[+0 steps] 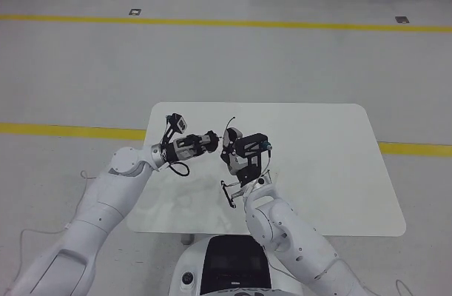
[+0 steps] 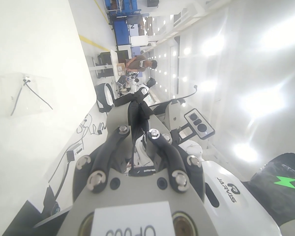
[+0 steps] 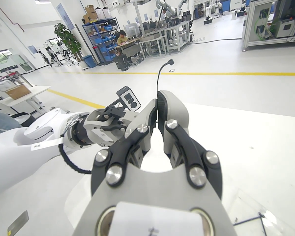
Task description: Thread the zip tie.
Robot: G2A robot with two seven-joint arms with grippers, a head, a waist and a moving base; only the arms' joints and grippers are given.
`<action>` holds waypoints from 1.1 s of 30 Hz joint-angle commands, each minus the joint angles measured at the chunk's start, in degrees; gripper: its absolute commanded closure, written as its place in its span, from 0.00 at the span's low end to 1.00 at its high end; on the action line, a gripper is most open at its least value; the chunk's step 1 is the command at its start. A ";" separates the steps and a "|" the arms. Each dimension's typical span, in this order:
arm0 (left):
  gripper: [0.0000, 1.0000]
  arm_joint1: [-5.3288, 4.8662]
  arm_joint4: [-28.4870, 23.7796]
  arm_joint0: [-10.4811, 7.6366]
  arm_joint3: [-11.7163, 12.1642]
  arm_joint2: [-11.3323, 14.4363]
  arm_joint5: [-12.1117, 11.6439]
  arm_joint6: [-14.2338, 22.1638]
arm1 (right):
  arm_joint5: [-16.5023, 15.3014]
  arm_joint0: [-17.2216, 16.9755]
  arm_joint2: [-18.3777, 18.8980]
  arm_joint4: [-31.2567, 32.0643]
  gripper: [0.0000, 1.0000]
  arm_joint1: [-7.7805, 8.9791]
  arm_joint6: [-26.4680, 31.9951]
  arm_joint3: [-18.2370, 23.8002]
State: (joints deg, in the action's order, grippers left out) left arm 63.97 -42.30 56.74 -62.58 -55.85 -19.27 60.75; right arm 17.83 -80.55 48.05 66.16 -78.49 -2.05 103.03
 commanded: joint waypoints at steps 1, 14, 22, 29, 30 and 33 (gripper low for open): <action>1.00 0.00 0.01 0.00 0.00 0.00 0.02 0.01 | 0.00 0.00 0.00 0.00 1.00 0.00 0.00 0.00; 1.00 0.00 0.01 0.00 0.00 0.00 0.02 0.01 | -0.47 0.39 0.42 0.27 1.00 -0.71 -0.40 -1.10; 1.00 0.00 0.01 0.00 0.00 0.00 0.02 0.01 | -0.05 1.43 0.29 0.22 1.00 -1.57 -0.06 -2.51; 1.00 0.00 0.01 0.00 0.00 0.00 0.02 0.01 | 0.26 2.01 0.22 0.39 1.00 -2.22 0.68 -3.46; 1.00 0.00 0.01 0.00 0.00 0.00 0.02 0.01 | 0.26 2.03 0.22 0.45 1.00 -2.29 0.77 -3.56; 1.00 0.00 0.01 0.00 0.00 0.00 0.02 0.01 | 0.40 2.08 0.26 0.78 1.00 -2.51 1.13 -3.93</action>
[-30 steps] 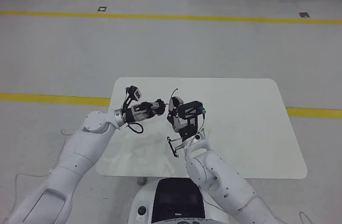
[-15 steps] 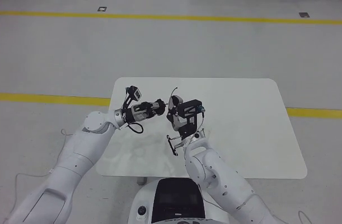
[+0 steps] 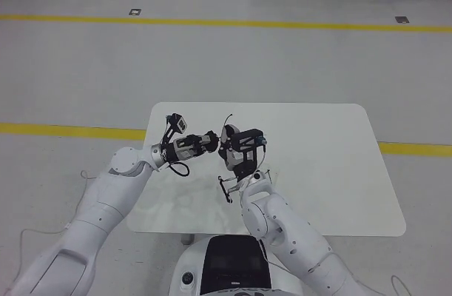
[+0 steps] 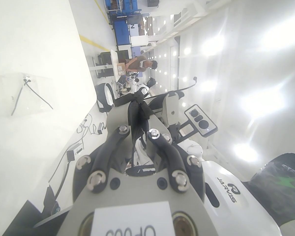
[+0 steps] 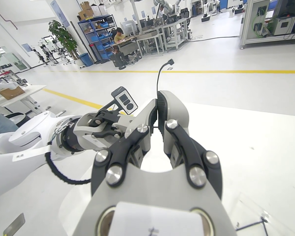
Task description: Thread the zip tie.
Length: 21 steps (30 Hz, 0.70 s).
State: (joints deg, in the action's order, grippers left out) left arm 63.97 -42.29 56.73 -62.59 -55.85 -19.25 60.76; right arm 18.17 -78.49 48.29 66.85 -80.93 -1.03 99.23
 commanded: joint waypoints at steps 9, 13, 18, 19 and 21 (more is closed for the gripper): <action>1.00 0.00 0.00 0.00 0.00 0.00 0.00 0.00 | 0.50 -0.02 0.24 0.60 1.00 -0.72 0.20 -0.81; 1.00 0.00 0.00 0.00 0.00 0.00 0.00 0.00 | 0.32 -0.18 0.44 0.83 1.00 -0.96 0.34 -1.00; 1.00 0.00 0.00 0.00 0.00 0.00 0.00 0.00 | -0.21 -0.56 0.69 1.23 1.00 -1.16 0.53 -0.92; 1.00 0.00 0.00 0.00 0.00 0.00 0.00 0.00 | -0.31 -0.63 0.75 1.29 1.00 -1.20 0.57 -0.90; 1.00 0.00 0.00 0.00 0.00 0.00 0.00 0.00 | -0.72 -0.81 0.87 1.26 1.00 -1.28 0.64 -0.84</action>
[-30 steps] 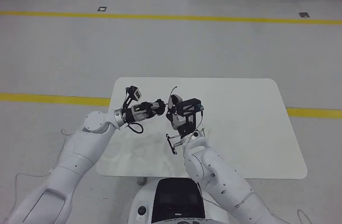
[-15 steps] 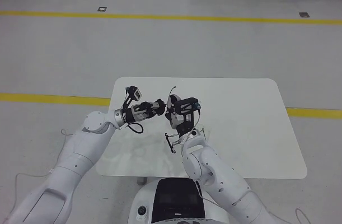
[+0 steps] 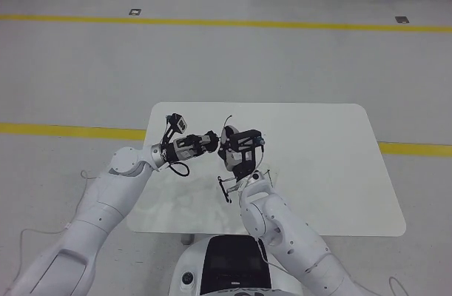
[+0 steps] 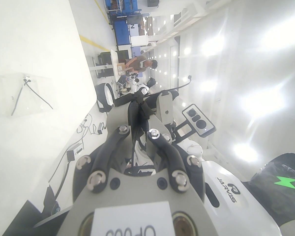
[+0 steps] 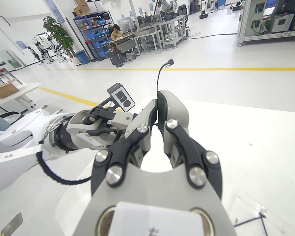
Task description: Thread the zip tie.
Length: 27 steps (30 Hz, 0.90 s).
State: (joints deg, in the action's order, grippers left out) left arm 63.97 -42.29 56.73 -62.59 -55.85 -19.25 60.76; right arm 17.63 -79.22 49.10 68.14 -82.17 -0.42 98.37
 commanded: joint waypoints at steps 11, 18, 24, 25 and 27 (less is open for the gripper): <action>1.00 0.00 0.00 0.00 0.00 0.00 0.00 0.00 | -0.77 -0.81 0.65 0.95 1.00 -0.42 0.50 0.11; 1.00 0.00 0.00 0.00 0.00 0.00 0.00 0.00 | -0.37 -1.30 1.32 1.64 1.00 -0.66 0.40 0.21; 1.00 0.00 0.00 0.00 0.00 0.00 0.00 0.00 | -0.57 -1.72 1.81 1.99 1.00 -0.83 0.51 0.35; 1.00 0.00 0.00 0.00 0.00 0.00 0.00 0.00 | -0.66 -1.77 1.85 1.99 1.00 -0.86 0.54 0.37; 1.00 0.00 0.00 0.00 0.00 0.00 0.00 0.00 | -1.13 -1.85 1.92 1.84 1.00 -0.93 0.65 0.38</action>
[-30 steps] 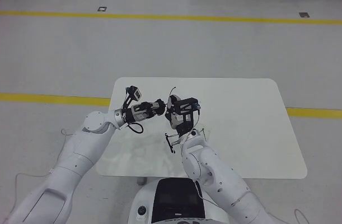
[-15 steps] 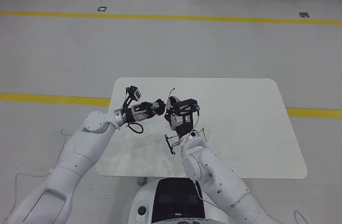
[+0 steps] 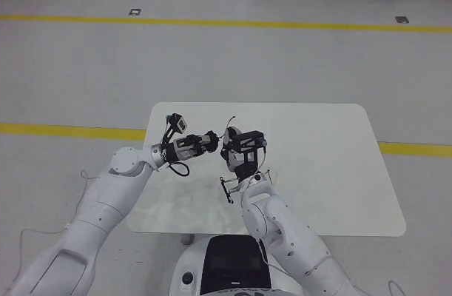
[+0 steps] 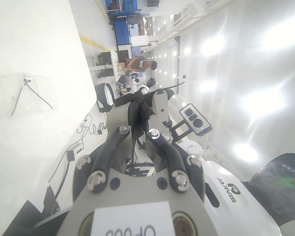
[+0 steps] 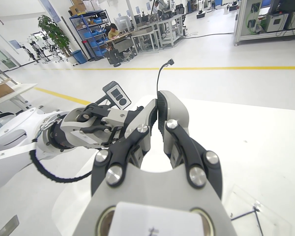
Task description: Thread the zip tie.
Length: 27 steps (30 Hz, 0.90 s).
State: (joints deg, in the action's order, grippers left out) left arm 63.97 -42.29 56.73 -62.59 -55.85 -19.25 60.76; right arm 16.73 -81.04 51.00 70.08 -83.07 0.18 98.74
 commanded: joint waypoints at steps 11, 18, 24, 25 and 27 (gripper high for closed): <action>1.00 0.00 0.00 0.00 0.00 0.00 0.00 0.00 | -2.28 0.26 -0.17 -0.73 1.00 -0.50 1.05 -1.12; 1.00 0.00 0.00 0.00 0.00 0.00 0.00 0.00 | -2.34 0.03 0.33 -0.53 1.00 -0.68 1.10 -1.14; 1.00 0.00 0.00 0.00 0.00 0.00 0.00 0.00 | -2.51 -0.42 0.77 -0.68 0.66 -0.81 1.30 -1.04; 1.00 0.00 0.00 0.00 0.00 0.00 0.00 0.00 | -2.53 -0.54 0.88 -0.74 0.58 -0.82 1.23 -0.89; 1.00 0.00 0.00 0.00 0.00 0.00 0.00 0.00 | -2.60 -0.82 1.21 -0.75 0.51 -0.82 1.08 -0.54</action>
State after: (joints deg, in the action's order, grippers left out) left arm 63.97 -42.29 56.73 -62.59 -55.85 -19.25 60.76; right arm 14.17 -81.73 52.03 69.32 -83.89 1.35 98.02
